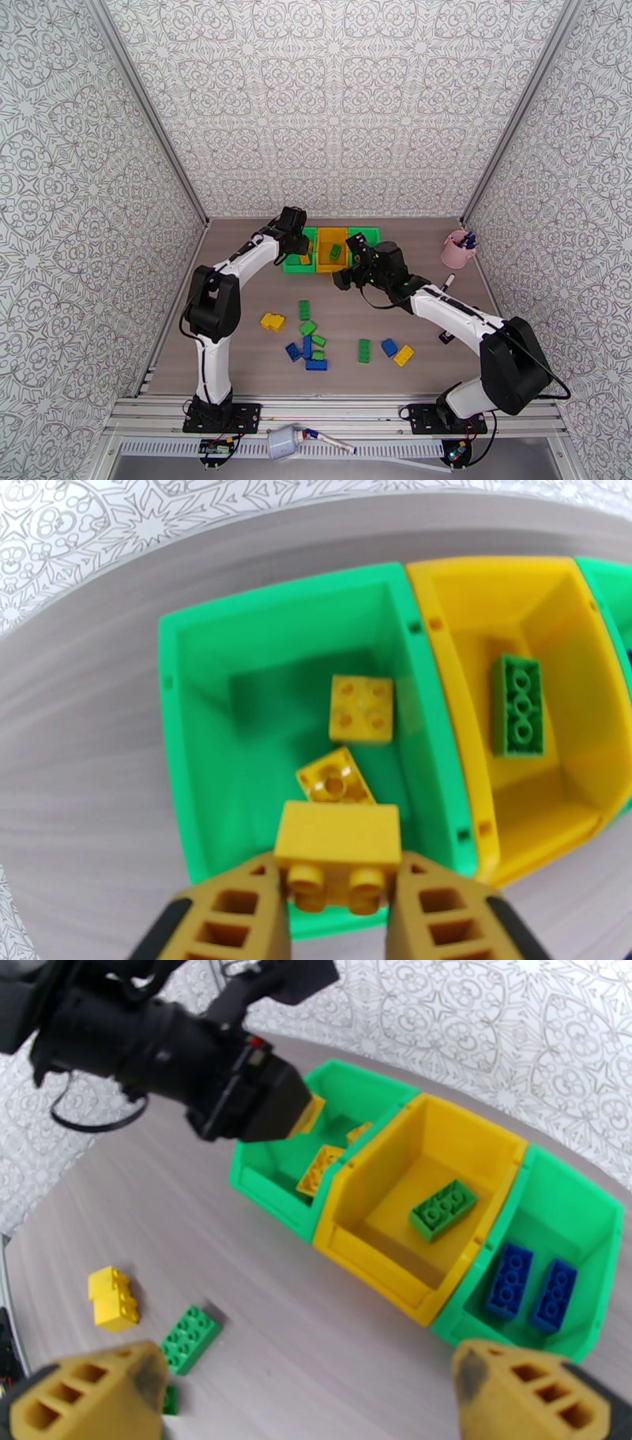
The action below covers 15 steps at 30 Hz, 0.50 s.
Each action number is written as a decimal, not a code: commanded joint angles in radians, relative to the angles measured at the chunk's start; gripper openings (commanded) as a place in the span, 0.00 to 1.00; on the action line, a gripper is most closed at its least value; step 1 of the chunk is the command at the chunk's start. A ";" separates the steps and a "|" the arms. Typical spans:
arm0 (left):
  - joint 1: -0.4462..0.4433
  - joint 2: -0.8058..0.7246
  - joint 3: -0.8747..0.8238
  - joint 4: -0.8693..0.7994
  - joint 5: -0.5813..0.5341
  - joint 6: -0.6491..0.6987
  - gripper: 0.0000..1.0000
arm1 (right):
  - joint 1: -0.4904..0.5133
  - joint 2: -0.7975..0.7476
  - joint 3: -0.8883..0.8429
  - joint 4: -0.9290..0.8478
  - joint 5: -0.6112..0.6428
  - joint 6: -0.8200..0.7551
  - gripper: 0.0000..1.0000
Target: Sort the legos into containers by color
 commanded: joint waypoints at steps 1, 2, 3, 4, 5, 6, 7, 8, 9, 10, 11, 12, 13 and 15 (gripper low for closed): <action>0.007 0.011 0.048 -0.008 -0.016 -0.024 0.45 | 0.007 -0.016 0.013 0.013 0.006 0.024 1.00; 0.007 0.005 0.046 -0.004 -0.017 -0.026 0.53 | 0.009 -0.019 0.009 0.012 0.010 0.021 1.00; 0.008 -0.006 0.044 -0.007 -0.019 -0.026 0.59 | 0.009 -0.019 0.012 0.007 0.011 0.017 1.00; 0.006 -0.020 0.033 -0.008 -0.024 -0.027 0.64 | 0.009 -0.018 0.016 -0.002 0.012 0.011 1.00; 0.006 -0.044 0.009 0.000 -0.031 -0.029 0.69 | 0.009 -0.016 0.026 -0.013 0.010 0.003 1.00; 0.005 -0.075 -0.022 0.017 -0.038 -0.034 0.72 | 0.011 -0.013 0.034 -0.019 0.006 -0.008 1.00; 0.005 -0.103 -0.059 0.034 -0.042 -0.039 0.79 | 0.014 -0.010 0.037 -0.022 0.001 -0.023 1.00; 0.007 -0.137 -0.100 0.054 -0.044 -0.047 0.84 | 0.018 -0.003 0.041 -0.022 -0.007 -0.041 1.00; 0.010 -0.171 -0.136 0.063 -0.045 -0.054 0.88 | 0.020 0.008 0.053 -0.029 -0.020 -0.059 1.00; 0.014 -0.199 -0.163 0.064 -0.049 -0.062 0.90 | 0.024 0.022 0.071 -0.044 -0.029 -0.075 1.00; 0.020 -0.235 -0.197 0.064 -0.054 -0.073 0.95 | 0.030 0.040 0.096 -0.074 -0.035 -0.089 1.00; 0.025 -0.273 -0.232 0.067 -0.057 -0.084 0.99 | 0.036 0.059 0.121 -0.101 -0.037 -0.105 1.00; 0.034 -0.303 -0.267 0.072 -0.056 -0.092 1.00 | 0.044 0.073 0.140 -0.122 -0.039 -0.121 1.00; 0.057 -0.377 -0.343 0.085 -0.037 -0.116 1.00 | 0.065 0.105 0.170 -0.148 -0.036 -0.144 1.00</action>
